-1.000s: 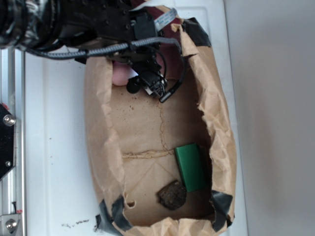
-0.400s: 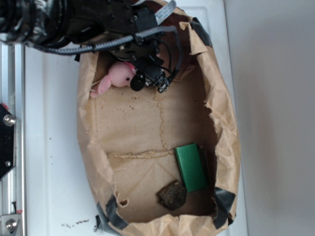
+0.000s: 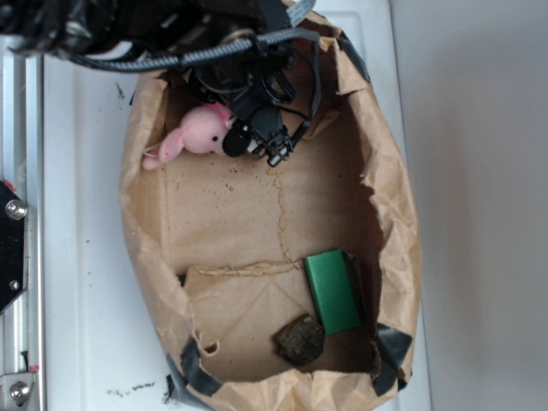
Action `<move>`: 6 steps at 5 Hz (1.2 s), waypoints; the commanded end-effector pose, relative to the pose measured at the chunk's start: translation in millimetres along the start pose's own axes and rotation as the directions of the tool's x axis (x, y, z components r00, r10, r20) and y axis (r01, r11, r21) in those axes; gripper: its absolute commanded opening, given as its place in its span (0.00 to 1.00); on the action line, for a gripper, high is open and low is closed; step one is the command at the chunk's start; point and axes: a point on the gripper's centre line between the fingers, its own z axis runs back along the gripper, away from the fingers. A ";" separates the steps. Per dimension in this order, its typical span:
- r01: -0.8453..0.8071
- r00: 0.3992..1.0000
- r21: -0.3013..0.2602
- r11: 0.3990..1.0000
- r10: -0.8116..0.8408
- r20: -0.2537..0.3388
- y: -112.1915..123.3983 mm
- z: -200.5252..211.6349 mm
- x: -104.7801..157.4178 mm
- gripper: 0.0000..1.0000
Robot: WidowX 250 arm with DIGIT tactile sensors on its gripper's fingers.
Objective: Grab the pink bunny.
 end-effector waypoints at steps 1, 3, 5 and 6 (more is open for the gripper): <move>0.307 0.952 -0.145 0.941 -0.306 0.030 -24.2 75.0 4.4 0.00; 0.534 0.841 -0.185 0.825 -0.540 0.017 -56.5 126.5 -23.6 0.00; 0.603 0.794 -0.224 0.766 -0.605 0.069 -82.0 156.1 -20.6 0.00; 0.611 0.787 -0.227 0.758 -0.614 0.067 -88.1 160.3 -12.1 0.00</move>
